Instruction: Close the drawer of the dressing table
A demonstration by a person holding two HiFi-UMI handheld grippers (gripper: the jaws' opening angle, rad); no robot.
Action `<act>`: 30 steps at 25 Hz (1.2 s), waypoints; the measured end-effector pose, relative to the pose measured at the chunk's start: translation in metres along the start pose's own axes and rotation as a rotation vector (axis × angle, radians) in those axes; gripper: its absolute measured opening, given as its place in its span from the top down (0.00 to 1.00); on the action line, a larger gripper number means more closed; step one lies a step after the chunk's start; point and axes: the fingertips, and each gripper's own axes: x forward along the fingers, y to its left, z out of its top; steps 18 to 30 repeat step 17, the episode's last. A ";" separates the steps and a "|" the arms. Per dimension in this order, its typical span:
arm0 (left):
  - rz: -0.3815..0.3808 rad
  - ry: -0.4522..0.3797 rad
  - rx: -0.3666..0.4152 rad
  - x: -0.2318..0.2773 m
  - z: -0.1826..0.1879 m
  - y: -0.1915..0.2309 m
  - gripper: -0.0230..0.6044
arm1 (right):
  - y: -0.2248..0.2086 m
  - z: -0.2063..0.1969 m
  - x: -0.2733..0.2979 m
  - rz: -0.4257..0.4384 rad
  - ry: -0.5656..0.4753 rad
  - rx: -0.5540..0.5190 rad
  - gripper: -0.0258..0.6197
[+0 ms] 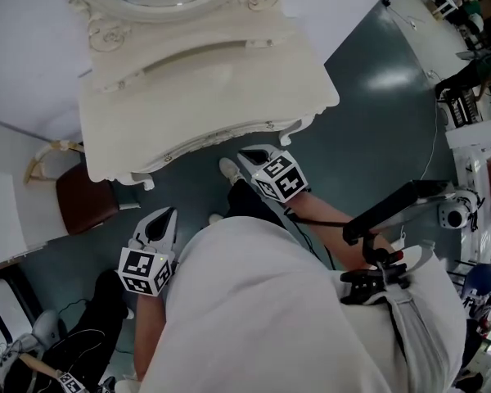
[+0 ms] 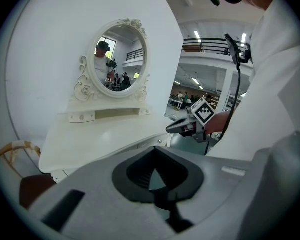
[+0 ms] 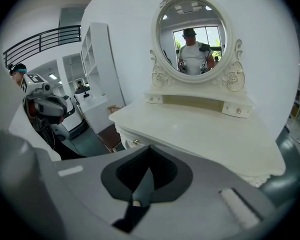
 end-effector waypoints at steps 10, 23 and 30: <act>-0.005 0.012 -0.005 0.007 0.000 0.003 0.96 | -0.008 0.001 0.003 -0.001 0.007 0.000 0.96; -0.016 0.014 0.006 0.018 0.012 0.001 0.96 | -0.021 0.005 0.002 -0.003 0.011 0.000 0.96; -0.016 0.014 0.006 0.018 0.012 0.001 0.96 | -0.021 0.005 0.002 -0.003 0.011 0.000 0.96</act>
